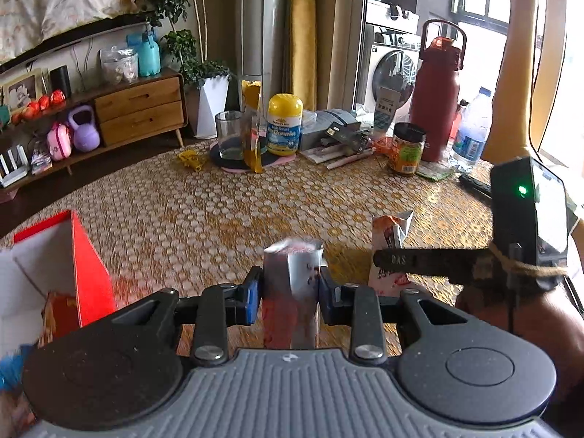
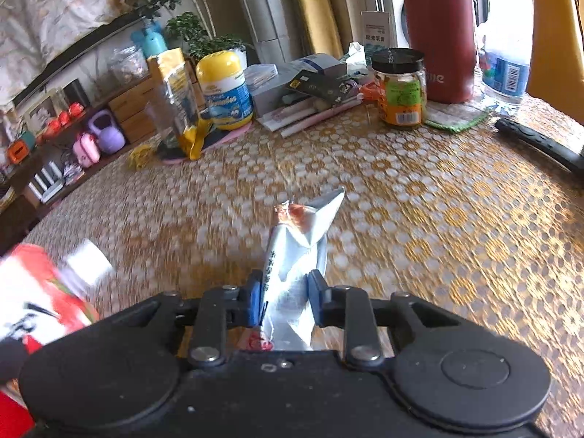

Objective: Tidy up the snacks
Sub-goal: 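Carry the pouch and foil packet over the open white box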

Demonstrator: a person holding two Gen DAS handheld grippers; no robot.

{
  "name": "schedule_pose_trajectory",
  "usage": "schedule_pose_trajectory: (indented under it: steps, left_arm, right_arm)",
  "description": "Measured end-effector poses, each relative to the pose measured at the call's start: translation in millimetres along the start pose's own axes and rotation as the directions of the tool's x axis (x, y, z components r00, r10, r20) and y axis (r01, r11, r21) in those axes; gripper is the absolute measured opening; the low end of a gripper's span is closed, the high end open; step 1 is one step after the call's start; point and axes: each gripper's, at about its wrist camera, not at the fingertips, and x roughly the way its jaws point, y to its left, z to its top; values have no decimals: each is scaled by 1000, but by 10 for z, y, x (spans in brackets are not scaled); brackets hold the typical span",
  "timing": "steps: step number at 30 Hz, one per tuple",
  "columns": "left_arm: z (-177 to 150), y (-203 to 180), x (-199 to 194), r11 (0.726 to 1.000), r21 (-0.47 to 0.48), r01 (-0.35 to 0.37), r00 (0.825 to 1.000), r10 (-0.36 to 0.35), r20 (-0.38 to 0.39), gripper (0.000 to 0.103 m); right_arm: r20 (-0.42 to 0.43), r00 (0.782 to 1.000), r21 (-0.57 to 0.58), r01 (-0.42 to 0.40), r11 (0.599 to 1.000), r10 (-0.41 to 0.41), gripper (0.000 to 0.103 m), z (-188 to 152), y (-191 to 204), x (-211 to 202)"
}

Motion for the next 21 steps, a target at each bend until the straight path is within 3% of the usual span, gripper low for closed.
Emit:
schedule_pose_trajectory:
  steps: [8,21]
  left_arm:
    - [-415,-87,-84,999,-49,1,999,-3,-47,26]
    - [-688,-170,-590,997,-62,-47,995,52,83,25]
  right_arm:
    - [25,998,-72,-59,996,61,20,-442,-105,-436]
    - [121,976,-199,-152,968,179,19,-888,-70,-1186]
